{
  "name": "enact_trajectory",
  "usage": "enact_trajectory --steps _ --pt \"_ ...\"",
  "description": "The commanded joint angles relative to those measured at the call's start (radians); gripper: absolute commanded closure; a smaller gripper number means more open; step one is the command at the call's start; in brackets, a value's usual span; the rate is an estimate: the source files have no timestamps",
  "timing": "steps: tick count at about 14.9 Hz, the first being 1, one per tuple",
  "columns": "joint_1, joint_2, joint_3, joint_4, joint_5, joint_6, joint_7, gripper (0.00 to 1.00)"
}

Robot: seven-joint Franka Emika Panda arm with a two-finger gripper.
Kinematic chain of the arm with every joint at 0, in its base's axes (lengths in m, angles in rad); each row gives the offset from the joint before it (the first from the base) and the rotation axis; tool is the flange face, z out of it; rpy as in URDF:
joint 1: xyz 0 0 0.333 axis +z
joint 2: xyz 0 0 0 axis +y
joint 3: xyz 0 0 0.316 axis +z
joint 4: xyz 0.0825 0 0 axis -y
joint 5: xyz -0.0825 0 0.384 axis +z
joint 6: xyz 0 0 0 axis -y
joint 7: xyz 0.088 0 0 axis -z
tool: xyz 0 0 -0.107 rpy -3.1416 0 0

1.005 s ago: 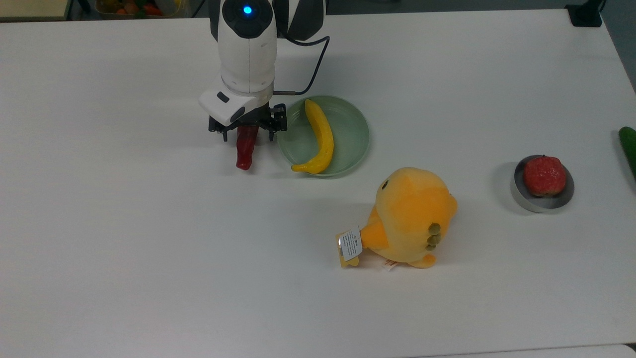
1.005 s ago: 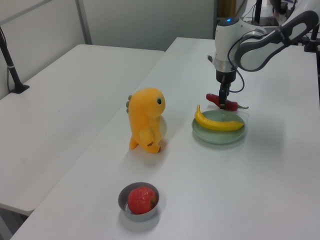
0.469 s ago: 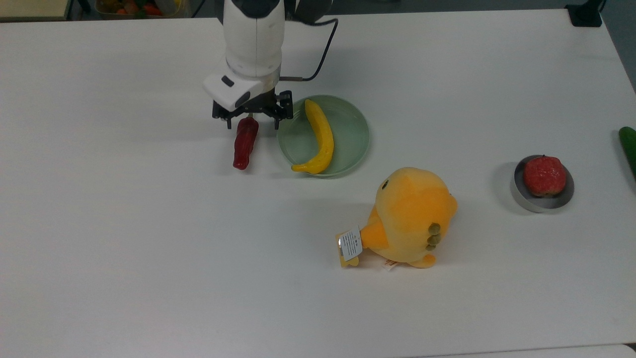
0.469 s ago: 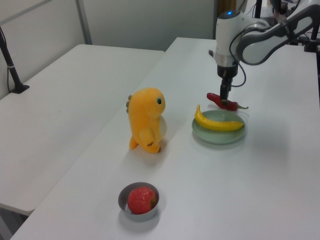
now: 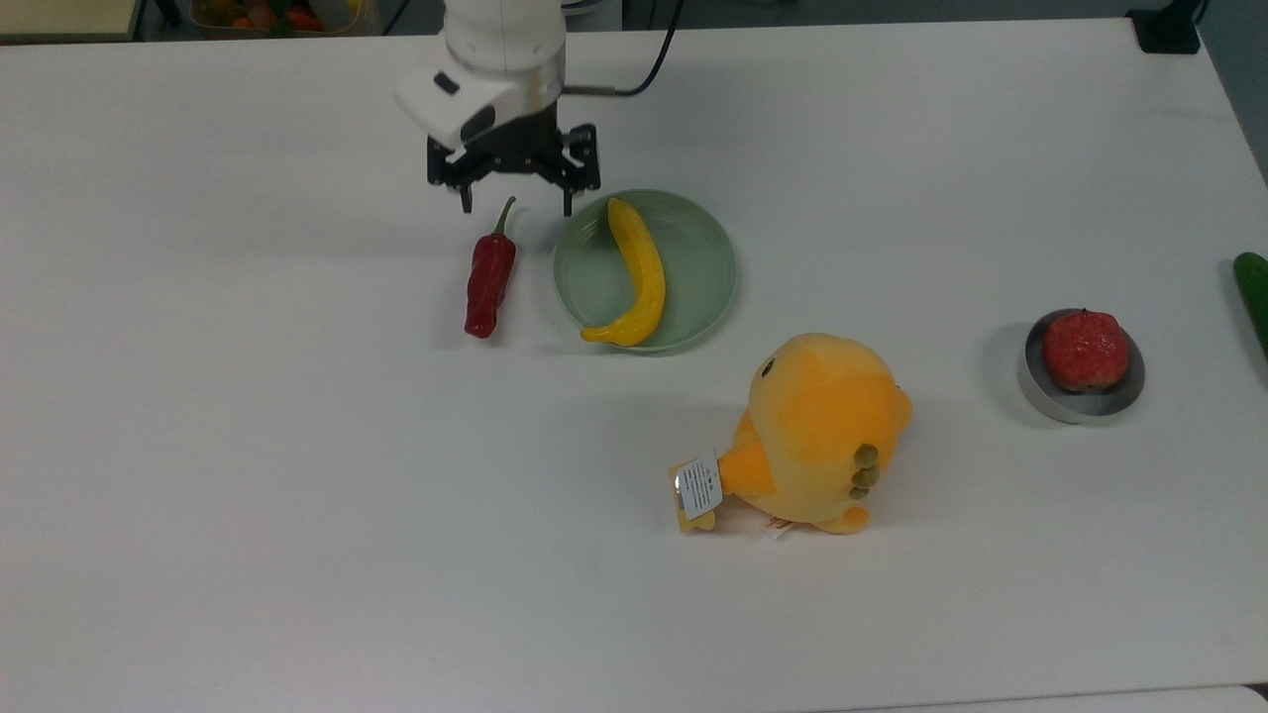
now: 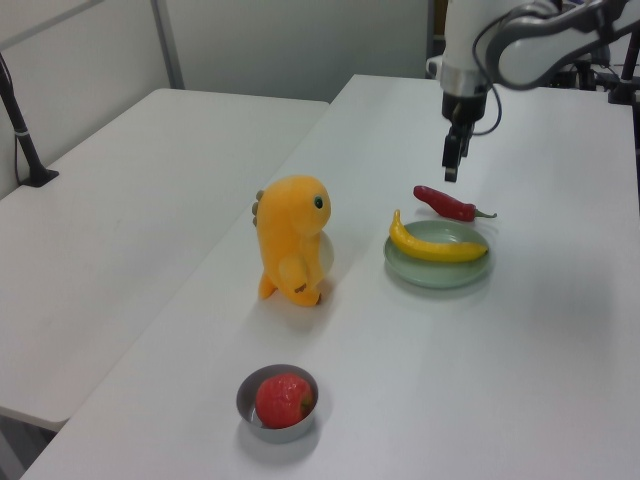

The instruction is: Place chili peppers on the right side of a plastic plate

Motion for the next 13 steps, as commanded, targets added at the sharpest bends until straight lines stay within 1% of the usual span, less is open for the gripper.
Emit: enact_trajectory --steps 1,2,4,5,6,8,13 --pt "0.013 -0.125 -0.001 -0.013 0.061 -0.106 0.001 0.0" --pt "0.021 -0.15 -0.001 -0.008 0.081 -0.114 0.008 0.0" --pt "0.036 -0.191 -0.002 -0.005 0.142 -0.136 0.025 0.0" --pt "0.047 -0.205 -0.001 -0.005 0.159 -0.143 0.042 0.0" --pt "0.057 -0.213 -0.001 0.002 0.165 -0.145 0.062 0.0" --pt "0.064 -0.211 -0.001 0.031 0.174 -0.197 0.097 0.0" --pt "0.064 -0.202 -0.001 0.036 0.179 -0.202 0.088 0.0"
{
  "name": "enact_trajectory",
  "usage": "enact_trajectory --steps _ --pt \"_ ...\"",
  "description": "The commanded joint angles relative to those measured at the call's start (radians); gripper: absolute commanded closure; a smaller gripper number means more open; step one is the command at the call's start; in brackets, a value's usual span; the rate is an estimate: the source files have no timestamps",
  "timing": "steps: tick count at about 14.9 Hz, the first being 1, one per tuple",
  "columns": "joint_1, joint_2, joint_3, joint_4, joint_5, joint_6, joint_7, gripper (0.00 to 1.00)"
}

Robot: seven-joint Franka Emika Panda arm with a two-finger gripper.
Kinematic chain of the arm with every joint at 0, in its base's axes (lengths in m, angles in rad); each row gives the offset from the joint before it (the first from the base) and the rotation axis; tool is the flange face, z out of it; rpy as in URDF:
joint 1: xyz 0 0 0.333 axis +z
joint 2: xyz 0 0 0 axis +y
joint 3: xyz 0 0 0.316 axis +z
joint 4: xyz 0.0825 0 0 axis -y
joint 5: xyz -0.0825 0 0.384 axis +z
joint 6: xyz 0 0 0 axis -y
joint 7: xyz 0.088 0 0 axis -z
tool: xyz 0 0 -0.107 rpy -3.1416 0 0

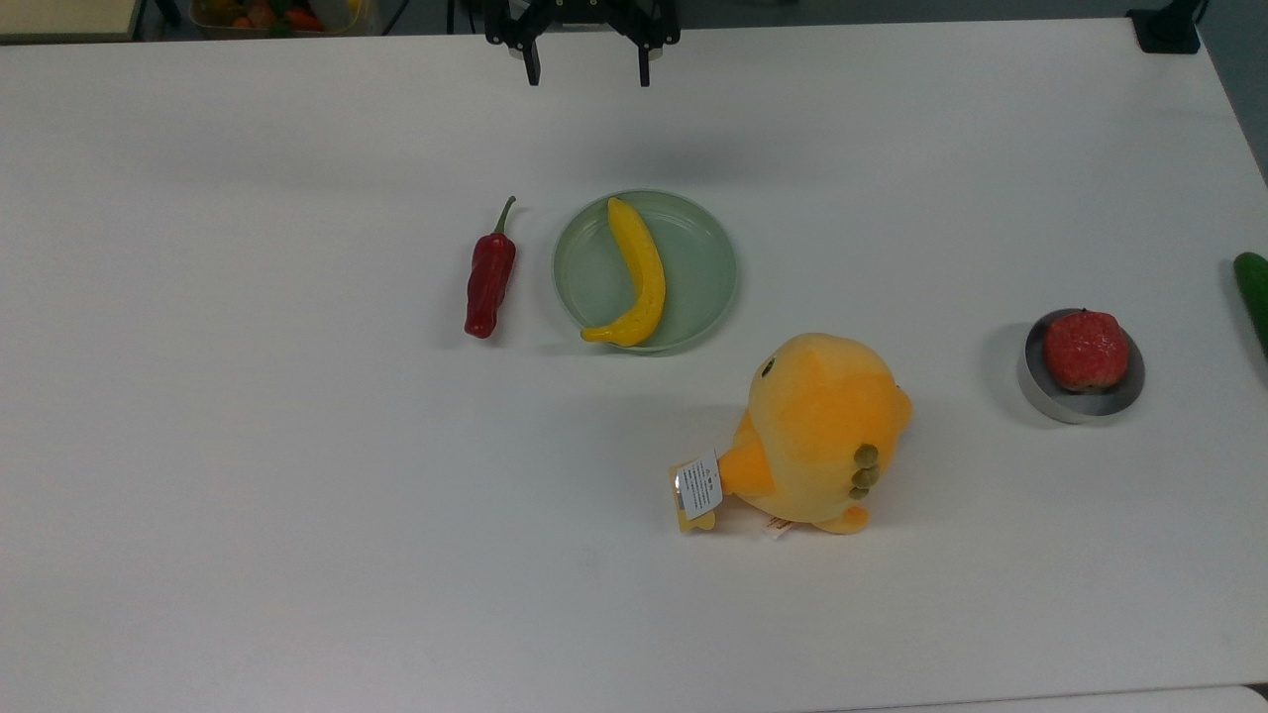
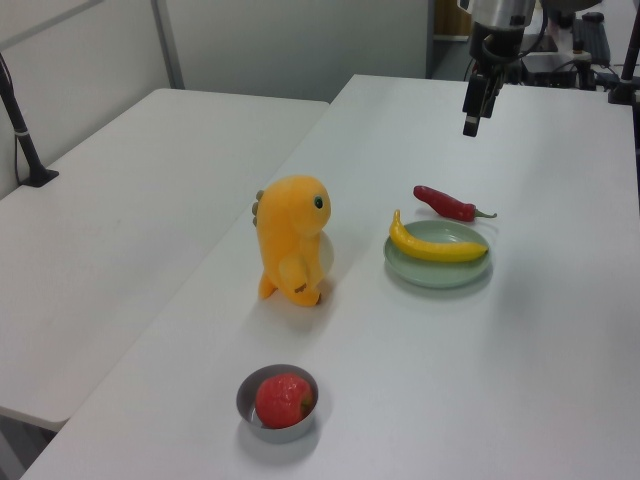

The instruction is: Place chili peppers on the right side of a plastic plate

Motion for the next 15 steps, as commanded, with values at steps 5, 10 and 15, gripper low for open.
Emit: enact_trajectory --steps 5,10,15 --pt "0.002 0.027 -0.007 0.018 0.014 -0.029 -0.002 0.0" --pt "-0.047 0.088 0.056 0.072 -0.044 -0.033 -0.007 0.0" --pt "-0.047 0.102 0.072 0.077 -0.093 -0.032 -0.01 0.0"
